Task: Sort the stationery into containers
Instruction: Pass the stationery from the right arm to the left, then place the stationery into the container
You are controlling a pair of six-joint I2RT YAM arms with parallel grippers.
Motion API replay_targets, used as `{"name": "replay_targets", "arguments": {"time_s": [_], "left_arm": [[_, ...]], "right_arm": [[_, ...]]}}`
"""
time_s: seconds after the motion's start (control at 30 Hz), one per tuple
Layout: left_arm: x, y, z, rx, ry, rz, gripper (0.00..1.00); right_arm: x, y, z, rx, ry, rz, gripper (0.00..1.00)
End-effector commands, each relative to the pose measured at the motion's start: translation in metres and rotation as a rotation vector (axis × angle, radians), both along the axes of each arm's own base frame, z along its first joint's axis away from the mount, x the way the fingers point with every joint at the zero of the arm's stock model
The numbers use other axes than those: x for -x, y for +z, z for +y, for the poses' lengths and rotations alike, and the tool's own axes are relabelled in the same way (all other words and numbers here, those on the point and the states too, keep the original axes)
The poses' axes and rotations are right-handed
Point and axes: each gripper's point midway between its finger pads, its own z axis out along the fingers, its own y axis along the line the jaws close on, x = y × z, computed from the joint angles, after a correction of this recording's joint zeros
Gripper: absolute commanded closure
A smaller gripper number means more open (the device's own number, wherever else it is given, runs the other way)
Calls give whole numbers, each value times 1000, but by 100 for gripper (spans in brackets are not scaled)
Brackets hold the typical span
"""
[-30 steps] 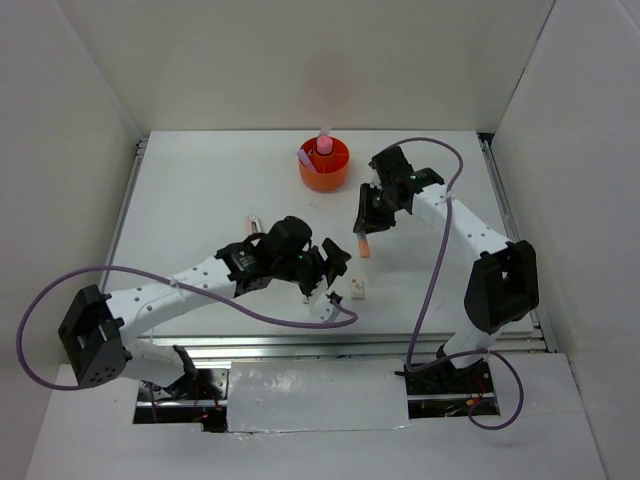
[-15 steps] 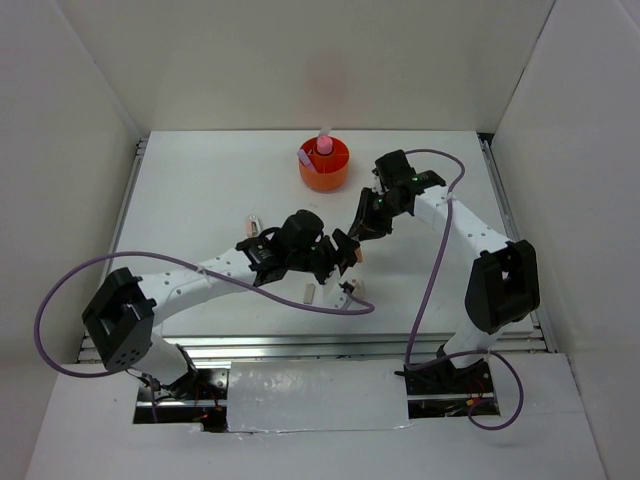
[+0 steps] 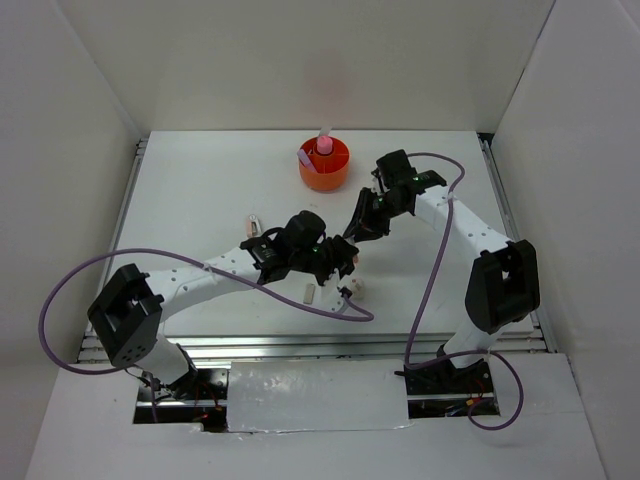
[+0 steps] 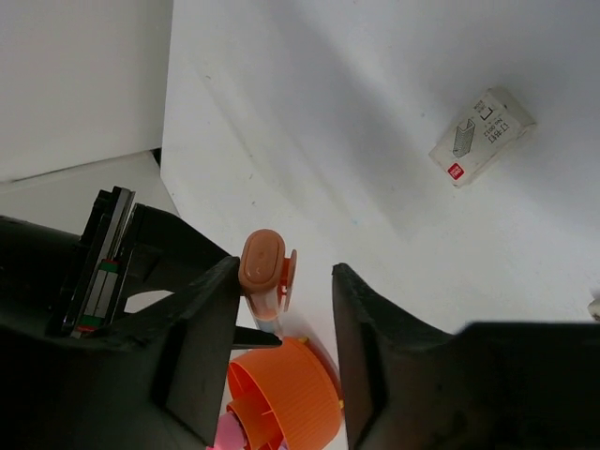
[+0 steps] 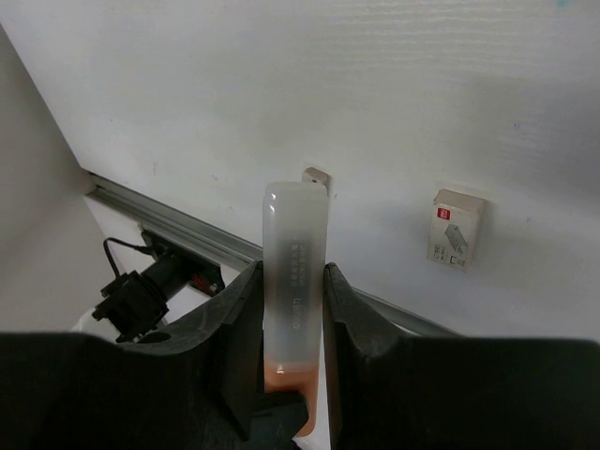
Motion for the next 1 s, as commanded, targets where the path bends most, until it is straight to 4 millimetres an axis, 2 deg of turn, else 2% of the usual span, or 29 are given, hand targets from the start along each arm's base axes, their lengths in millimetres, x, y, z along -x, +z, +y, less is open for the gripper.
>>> {"name": "replay_targets", "arguments": {"time_s": [0.0, 0.03, 0.17, 0.2, 0.23, 0.27, 0.33, 0.37, 0.43, 0.47, 0.53, 0.57, 0.6, 0.63, 0.67, 0.7, 0.73, 0.77, 0.8, 0.83, 0.87, 0.9, 0.93, 0.97], "left_arm": [[4, 8, -8, 22, -66, -32, 49], [4, 7, -8, 18, -67, -31, 54], [3, 8, -8, 16, -62, -36, 67], [5, 10, -7, 21, -65, -39, 73], [5, 12, -9, 32, -66, -47, 77], [7, 14, -8, 36, -70, -48, 80], [15, 18, -8, 49, -84, -47, 90], [20, 20, -8, 50, -95, -45, 92], [32, 27, -5, 71, -101, -34, 99], [40, 39, -5, 108, -91, -9, 100], [46, 50, -5, 160, -40, 57, 100], [48, 62, -6, 232, 54, 188, 100], [42, 88, -11, 319, 108, 239, 100], [33, 103, -11, 372, 176, 306, 100], [14, 112, -3, 450, 332, 477, 100], [-6, 138, -3, 526, 395, 545, 100], [-37, 137, 11, 598, 546, 717, 100], [-58, 162, 16, 684, 599, 760, 100], [-76, 170, 25, 749, 654, 813, 100], [-106, 175, 46, 821, 734, 849, 100], [-125, 179, 50, 890, 782, 940, 100], [-139, 187, 57, 958, 804, 981, 100], [-159, 190, 73, 1015, 841, 987, 100], [-172, 188, 76, 1053, 857, 1023, 100]], "right_arm": [[1, 5, 1, -25, -6, 14, 100], [1, 5, 1, -25, -6, 13, 100], [3, 4, 1, -29, -6, 13, 100], [3, 5, 2, -35, -3, 11, 99], [4, 4, 2, -40, 1, 11, 91], [3, 4, 2, -47, 2, 2, 71], [1, 8, 1, -65, 12, -13, 53], [-4, 11, -5, -67, 4, -26, 39], [-15, 22, -14, -65, -5, -71, 30], [-22, 26, -26, -51, -9, -100, 26], [-36, 40, -41, -40, -13, -165, 26], [-43, 43, -61, -14, -30, -190, 25], [-47, 45, -71, -4, -42, -205, 25], [-52, 47, -81, 7, -58, -225, 25], [-55, 49, -92, 16, -61, -251, 25], [-55, 48, -105, -8, -83, -251, 25], [-56, 54, -108, -35, -72, -278, 24], [-54, 55, -106, -60, -50, -287, 24], [-57, 52, -126, -72, -97, -287, 24], [-58, 56, -124, -113, -81, -305, 23], [-58, 57, -127, -119, -84, -316, 23], [-60, 57, -132, -121, -92, -328, 23], [-59, 58, -132, -135, -84, -336, 23], [-60, 57, -134, -136, -87, -336, 23]]}}
